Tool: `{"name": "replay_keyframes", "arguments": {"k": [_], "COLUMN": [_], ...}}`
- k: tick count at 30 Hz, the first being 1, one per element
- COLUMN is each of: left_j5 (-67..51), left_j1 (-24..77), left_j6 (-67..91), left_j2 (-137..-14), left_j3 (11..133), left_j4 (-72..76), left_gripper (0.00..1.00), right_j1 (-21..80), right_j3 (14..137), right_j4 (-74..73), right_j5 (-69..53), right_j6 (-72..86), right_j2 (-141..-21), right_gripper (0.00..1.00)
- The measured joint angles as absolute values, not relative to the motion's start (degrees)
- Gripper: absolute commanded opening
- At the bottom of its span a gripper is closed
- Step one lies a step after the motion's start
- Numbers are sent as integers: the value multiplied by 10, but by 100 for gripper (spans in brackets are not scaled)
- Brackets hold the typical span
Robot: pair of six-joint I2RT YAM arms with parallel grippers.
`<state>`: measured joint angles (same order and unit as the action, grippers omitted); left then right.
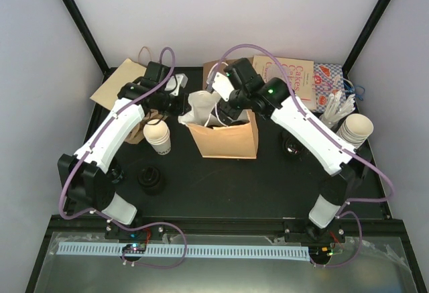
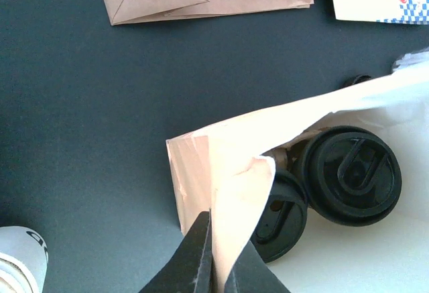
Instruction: Pack the takeout coffee
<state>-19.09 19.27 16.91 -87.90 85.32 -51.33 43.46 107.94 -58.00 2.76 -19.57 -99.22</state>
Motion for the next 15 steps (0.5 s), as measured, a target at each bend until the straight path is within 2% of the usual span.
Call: {"name": "replay_keyframes", "arguments": {"k": [8, 15], "left_j5": [-191, -197], "left_j1": [193, 196], "left_j6": [166, 167], "left_j2": [-879, -882], "left_j3": [854, 858], "left_j4": [-516, -517], "left_gripper": [1, 2], "right_j1": [435, 435], "right_j3": [991, 931], "right_j4": [-459, -387], "right_j5": [27, 78], "right_j6": [-161, -108], "right_j2": [-892, -823], "right_gripper": [100, 100]}}
